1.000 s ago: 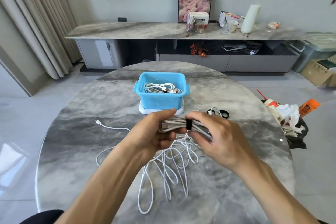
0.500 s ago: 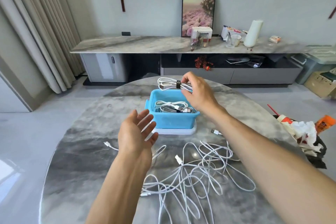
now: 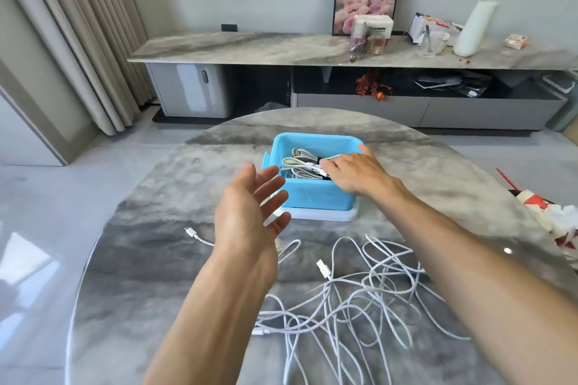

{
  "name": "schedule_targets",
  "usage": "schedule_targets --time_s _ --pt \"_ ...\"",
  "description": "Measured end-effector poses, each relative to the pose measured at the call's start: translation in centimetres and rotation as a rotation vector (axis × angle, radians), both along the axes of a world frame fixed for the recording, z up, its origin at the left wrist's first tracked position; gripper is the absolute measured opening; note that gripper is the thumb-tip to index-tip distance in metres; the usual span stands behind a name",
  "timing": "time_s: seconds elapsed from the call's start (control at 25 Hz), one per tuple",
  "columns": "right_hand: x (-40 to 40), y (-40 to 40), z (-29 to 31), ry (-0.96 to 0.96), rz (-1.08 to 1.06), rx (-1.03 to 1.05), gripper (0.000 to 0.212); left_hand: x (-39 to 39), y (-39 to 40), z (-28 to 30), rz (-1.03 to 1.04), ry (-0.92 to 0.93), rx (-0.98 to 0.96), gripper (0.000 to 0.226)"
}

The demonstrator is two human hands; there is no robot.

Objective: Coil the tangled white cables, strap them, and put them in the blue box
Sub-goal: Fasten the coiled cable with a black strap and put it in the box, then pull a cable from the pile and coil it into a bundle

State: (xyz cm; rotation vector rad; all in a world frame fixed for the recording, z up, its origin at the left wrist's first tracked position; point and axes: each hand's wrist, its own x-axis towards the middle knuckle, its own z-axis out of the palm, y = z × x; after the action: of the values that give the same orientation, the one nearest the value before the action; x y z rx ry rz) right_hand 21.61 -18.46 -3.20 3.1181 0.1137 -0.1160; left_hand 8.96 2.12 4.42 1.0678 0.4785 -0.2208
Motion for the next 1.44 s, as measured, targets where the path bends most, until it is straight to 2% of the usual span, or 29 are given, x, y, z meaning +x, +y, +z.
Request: schedule_targets --time_s 0.08,0.12,0.16,0.24,0.28,0.32,0.4,0.44,0.52,0.6,0.64,0.72,0.88,0.96,1.0,1.08,1.16,1.32,1.4,1.44 --pt "-0.2 -0.3 0.6 0.144 0.016 0.001 0.048 -0.3 -0.6 -0.1 -0.031 0.004 0.021 0.035" --pt "-0.8 -0.3 1.1 0.118 0.009 0.074 0.046 -0.7 -0.8 -0.1 -0.049 0.003 0.032 0.035" --pt "-1.7 -0.2 1.5 0.029 0.002 0.197 0.046 -1.0 -1.0 -0.1 -0.074 -0.004 0.043 0.035" --pt "-4.9 -0.3 2.0 -0.267 0.008 0.450 0.044 -1.4 -1.4 0.0 -0.119 -0.014 0.063 0.036" --pt "-7.5 -0.3 2.1 -0.347 0.016 0.511 0.042 -1.6 -1.6 0.1 -0.130 -0.023 0.071 0.036" --pt "-10.1 -0.5 2.0 -0.342 0.022 0.550 0.038 -1.7 -1.7 0.3 -0.135 -0.036 0.078 0.036" --pt "-15.5 -0.3 2.3 -0.131 0.010 0.613 0.023 -1.8 -1.6 0.7 -0.124 -0.057 0.085 0.036" --pt "-17.7 0.3 2.4 0.001 0.009 0.556 0.027 -1.9 -1.5 0.9 -0.109 -0.063 0.088 0.035" --pt "-20.1 1.7 1.9 0.165 0.055 0.296 0.030 -2.3 -1.4 0.8 -0.116 -0.066 0.114 0.030" --pt "-21.0 2.8 1.6 0.164 0.092 0.186 0.013 -3.3 -1.6 0.7 -0.190 -0.075 0.158 0.022" --pt "-21.4 2.7 1.9 0.143 0.083 0.241 0.008 -4.0 -1.8 0.6 -0.245 -0.092 0.197 0.019" --pt "-21.9 1.6 2.9 0.048 0.016 0.426 0.009 -5.4 -2.4 0.4 -0.362 -0.177 0.347 0.017" --pt "-23.5 0.2 4.6 -0.261 -0.053 0.785 0.003 -7.6 -3.3 -0.5 -0.619 -0.563 0.771 0.015" --pt "-23.7 0.5 5.4 -0.306 -0.070 1.025 0.005 -8.0 -3.8 -1.1 -0.669 -0.709 1.013 0.017" --pt "-23.7 0.5 5.8 -0.304 -0.092 1.157 0.007 -8.0 -4.0 -1.1 -0.640 -0.759 1.067 0.015" --pt "-23.7 -0.1 6.7 -0.348 -0.178 1.362 0.012 -7.5 -4.0 -1.3 -0.575 -0.808 1.072 0.028" --pt "-23.4 -1.6 7.4 -0.479 -0.294 1.498 0.016 -7.0 -3.8 -1.3 -0.557 -0.783 1.018 0.030" --pt "-22.8 -5.4 8.5 -0.749 -0.577 1.714 0.019 -5.7 -3.2 -0.7 -0.439 -0.610 0.748 0.028" --pt "-22.8 -7.5 8.4 -0.742 -0.727 1.647 0.017 -4.9 -2.7 -0.5 -0.333 -0.511 0.565 0.037" --pt "-22.9 -8.1 8.0 -0.634 -0.760 1.448 0.012 -4.8 -2.5 -0.4 -0.320 -0.475 0.518 0.042"
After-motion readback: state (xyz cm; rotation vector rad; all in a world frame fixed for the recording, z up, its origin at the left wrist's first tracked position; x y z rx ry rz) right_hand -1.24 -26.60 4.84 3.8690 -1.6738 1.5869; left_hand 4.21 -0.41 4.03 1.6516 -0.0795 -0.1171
